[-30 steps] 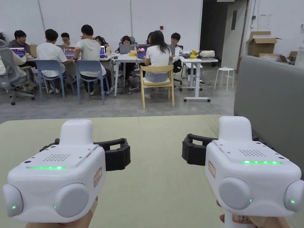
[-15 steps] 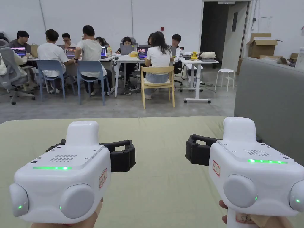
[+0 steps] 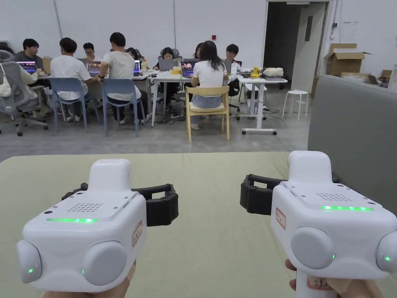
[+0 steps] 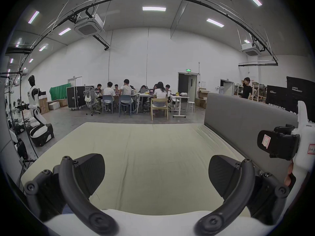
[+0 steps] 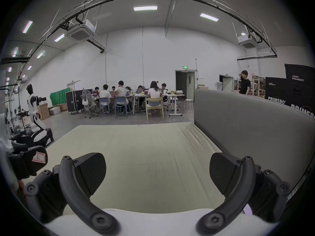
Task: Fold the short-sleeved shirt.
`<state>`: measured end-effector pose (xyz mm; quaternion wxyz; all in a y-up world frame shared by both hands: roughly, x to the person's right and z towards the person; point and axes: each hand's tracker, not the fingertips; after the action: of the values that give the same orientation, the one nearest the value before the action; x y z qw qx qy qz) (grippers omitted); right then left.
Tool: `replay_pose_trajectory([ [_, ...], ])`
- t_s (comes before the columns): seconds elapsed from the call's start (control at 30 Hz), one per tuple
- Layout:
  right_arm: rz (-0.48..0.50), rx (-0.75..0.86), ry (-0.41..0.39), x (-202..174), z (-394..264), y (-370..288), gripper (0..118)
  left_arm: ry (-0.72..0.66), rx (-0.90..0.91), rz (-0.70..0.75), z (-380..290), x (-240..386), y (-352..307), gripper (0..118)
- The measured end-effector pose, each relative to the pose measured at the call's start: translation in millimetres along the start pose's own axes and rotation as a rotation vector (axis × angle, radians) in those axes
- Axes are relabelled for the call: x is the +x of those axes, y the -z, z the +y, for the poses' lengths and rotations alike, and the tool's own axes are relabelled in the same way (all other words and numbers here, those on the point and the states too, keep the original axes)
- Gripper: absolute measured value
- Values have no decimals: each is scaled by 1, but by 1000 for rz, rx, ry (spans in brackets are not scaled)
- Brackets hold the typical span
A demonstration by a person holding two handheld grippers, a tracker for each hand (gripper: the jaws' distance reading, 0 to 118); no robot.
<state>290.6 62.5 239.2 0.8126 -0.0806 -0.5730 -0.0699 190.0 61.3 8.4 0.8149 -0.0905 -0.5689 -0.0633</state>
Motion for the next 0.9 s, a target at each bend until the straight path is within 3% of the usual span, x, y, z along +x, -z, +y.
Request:
replay_pose_trajectory([
  [0.9, 7, 10, -4, 2, 0, -6, 118, 10, -4, -4, 2, 4, -2, 118],
])
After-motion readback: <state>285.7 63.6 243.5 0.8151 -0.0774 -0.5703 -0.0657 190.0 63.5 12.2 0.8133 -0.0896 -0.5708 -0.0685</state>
